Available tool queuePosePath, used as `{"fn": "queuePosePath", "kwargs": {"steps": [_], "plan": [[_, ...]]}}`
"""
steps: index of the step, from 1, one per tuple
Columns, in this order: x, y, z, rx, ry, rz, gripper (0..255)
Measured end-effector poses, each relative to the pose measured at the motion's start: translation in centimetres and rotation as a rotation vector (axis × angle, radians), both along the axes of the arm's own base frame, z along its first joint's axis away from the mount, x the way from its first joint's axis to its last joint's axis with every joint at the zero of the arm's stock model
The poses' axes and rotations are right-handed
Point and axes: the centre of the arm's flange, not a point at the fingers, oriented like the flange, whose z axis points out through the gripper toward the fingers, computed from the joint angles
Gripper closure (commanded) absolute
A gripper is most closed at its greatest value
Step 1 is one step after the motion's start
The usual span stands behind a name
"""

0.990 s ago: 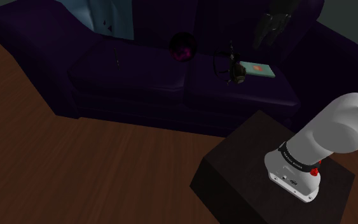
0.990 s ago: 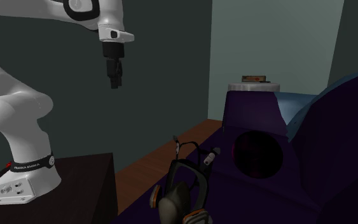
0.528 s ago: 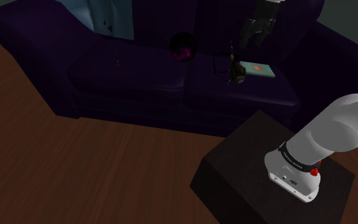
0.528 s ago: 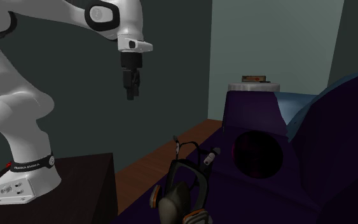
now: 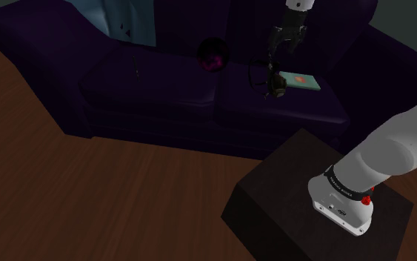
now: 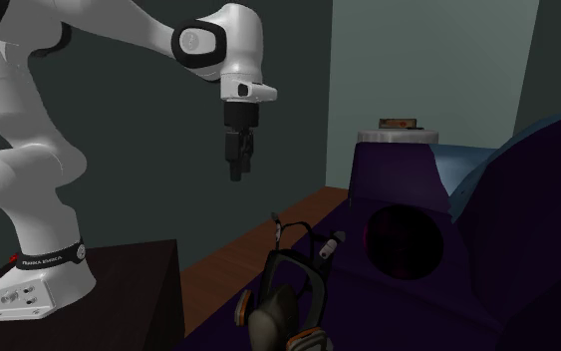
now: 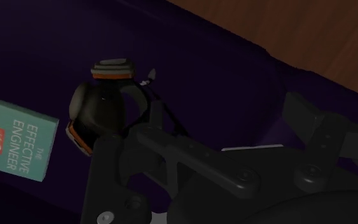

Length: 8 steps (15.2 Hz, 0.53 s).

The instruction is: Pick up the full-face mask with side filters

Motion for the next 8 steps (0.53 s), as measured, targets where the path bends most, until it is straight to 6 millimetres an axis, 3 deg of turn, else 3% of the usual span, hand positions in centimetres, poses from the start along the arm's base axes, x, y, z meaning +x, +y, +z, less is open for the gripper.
{"fn": "queuePosePath", "kwargs": {"steps": [8], "plan": [[5.9, -7.7, -4.4, -0.037, 0.028, -0.143, 0]]}}
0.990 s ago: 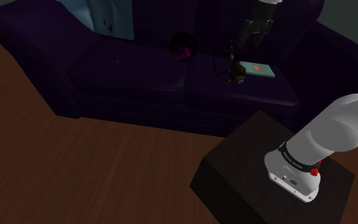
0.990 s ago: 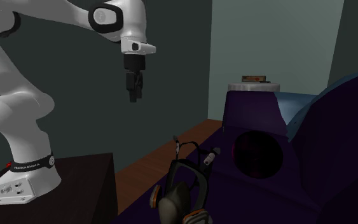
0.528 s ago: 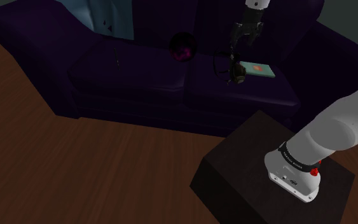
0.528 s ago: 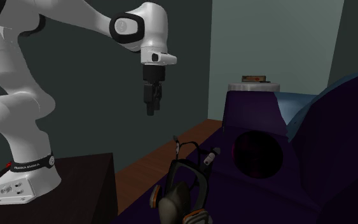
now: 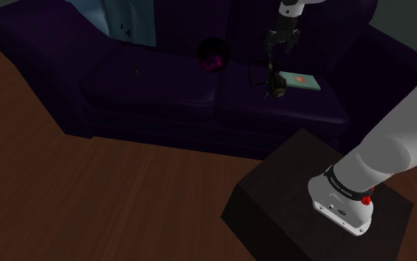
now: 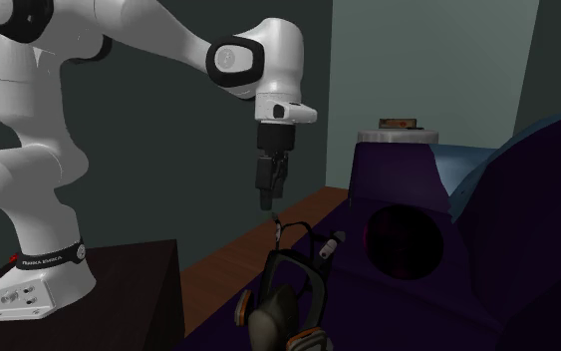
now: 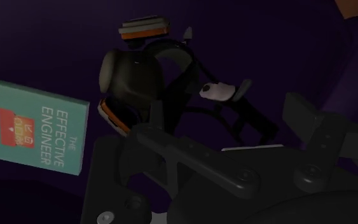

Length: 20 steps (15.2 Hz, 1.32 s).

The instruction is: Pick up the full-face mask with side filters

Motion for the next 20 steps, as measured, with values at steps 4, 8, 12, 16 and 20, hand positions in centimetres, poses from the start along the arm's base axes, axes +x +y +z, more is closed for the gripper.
{"fn": "queuePosePath", "kwargs": {"steps": [4, 8, 12, 16, 20], "plan": [[2.3, -3.7, -2.3, -0.019, 0.014, -0.071, 0], [4.0, -7.7, -4.5, -0.035, 0.027, -0.133, 0], [4.4, -8.1, -6.5, -0.037, 0.029, -0.141, 0], [4.5, -8.2, -8.2, -0.037, 0.029, -0.141, 255], [4.5, -8.1, -8.3, -0.038, 0.027, -0.141, 255]]}}
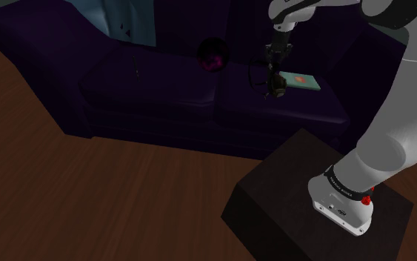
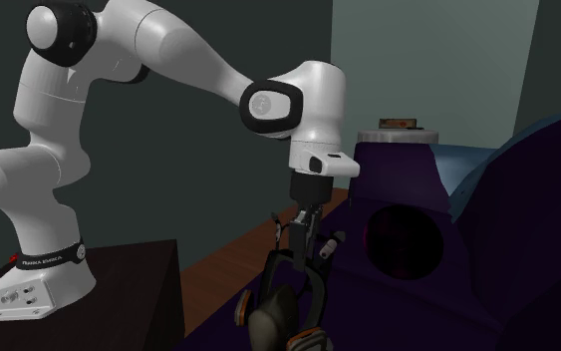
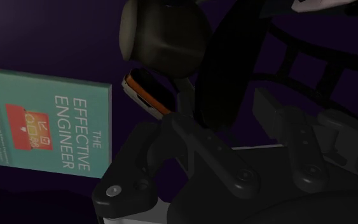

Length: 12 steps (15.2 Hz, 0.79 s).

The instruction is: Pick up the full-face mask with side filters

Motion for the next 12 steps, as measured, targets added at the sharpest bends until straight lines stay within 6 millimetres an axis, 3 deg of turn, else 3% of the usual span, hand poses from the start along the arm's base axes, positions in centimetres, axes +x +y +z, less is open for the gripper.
{"fn": "queuePosePath", "kwargs": {"steps": [7, 12], "plan": [[0.0, 0.0, 0.1, 0.001, 0.001, 0.000, 255], [0.0, 0.0, 2.5, 0.001, 0.003, 0.000, 255]]}}
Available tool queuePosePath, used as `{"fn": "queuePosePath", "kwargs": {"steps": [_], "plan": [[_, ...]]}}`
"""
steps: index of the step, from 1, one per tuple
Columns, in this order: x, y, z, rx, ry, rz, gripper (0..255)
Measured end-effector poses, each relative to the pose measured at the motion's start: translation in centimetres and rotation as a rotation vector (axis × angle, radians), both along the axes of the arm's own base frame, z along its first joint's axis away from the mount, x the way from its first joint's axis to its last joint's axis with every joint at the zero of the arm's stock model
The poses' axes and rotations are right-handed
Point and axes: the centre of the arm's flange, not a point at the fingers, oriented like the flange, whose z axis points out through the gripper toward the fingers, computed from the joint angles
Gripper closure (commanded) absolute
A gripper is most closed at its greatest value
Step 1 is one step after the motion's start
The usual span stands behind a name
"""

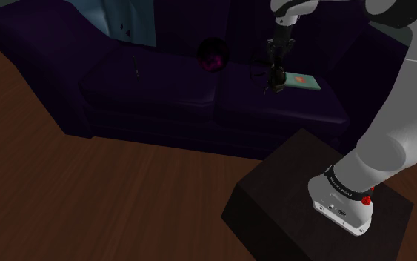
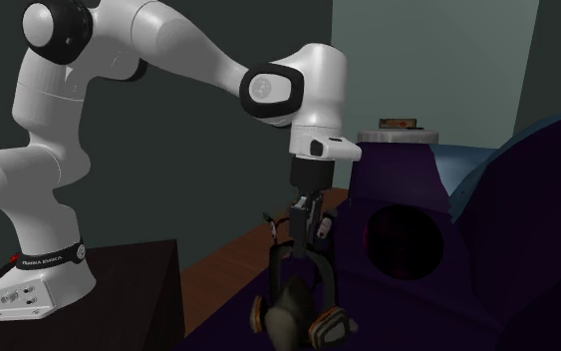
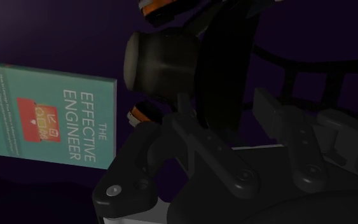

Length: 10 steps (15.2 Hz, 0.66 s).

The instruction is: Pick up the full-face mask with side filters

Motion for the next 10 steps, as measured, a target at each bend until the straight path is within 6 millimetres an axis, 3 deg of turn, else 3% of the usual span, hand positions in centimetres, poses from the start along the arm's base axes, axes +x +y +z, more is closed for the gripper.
{"fn": "queuePosePath", "kwargs": {"steps": [10], "plan": [[0.0, 0.0, 5.1, 0.000, 0.000, 0.000, 255]]}}
